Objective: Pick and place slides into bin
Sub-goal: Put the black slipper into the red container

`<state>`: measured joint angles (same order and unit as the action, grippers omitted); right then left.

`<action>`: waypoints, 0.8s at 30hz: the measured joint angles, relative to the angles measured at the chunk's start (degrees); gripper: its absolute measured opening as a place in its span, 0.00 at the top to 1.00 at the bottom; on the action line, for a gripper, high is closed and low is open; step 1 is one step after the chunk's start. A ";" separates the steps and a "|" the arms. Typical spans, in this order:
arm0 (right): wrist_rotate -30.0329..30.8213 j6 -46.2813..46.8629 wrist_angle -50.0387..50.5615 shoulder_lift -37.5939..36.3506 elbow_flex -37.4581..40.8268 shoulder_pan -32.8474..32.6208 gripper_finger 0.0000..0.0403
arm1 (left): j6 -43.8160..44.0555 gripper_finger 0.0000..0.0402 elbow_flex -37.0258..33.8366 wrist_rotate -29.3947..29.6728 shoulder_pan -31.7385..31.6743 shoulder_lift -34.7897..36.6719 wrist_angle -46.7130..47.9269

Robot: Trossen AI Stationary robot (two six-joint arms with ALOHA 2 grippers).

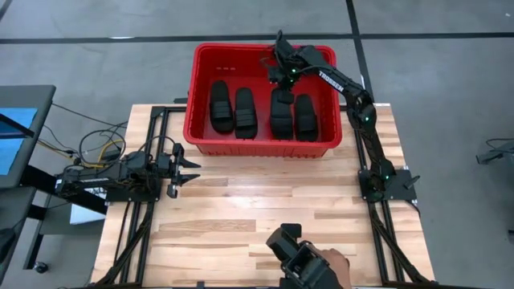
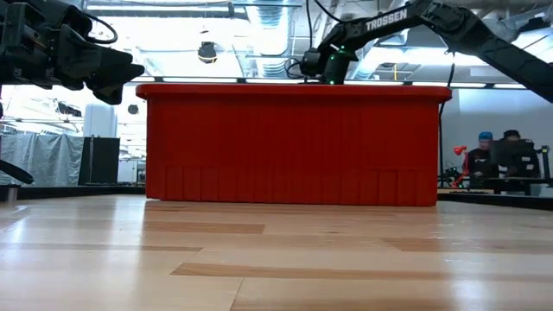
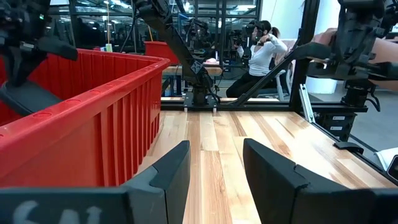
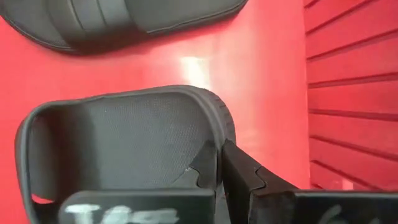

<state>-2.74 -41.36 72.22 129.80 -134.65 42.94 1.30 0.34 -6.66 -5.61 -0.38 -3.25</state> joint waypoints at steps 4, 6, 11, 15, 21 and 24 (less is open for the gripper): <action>-0.02 -0.23 -1.38 0.03 -0.04 0.32 1.00 | 0.00 0.65 0.02 0.00 0.02 0.02 0.00; -0.04 -0.20 -1.22 -0.18 -0.04 0.30 1.00 | 0.00 0.65 0.02 0.00 0.01 0.02 0.01; -0.18 -0.19 -0.85 -0.40 -0.04 0.32 1.00 | 0.00 0.65 0.01 0.00 0.02 0.01 0.00; -0.22 -0.18 -0.87 -0.40 -0.04 0.32 1.00 | 0.00 0.65 0.02 0.00 0.01 0.02 0.01; -0.23 0.23 -0.86 -0.40 -0.04 0.32 1.00 | 0.01 0.65 0.01 0.00 0.00 0.02 0.00; -0.24 0.26 -0.85 -0.40 -0.04 0.32 1.00 | 0.01 0.65 0.01 0.00 0.01 0.02 0.01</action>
<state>-2.98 -41.10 71.37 129.40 -134.69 43.27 1.31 0.35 -6.66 -5.60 -0.36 -3.24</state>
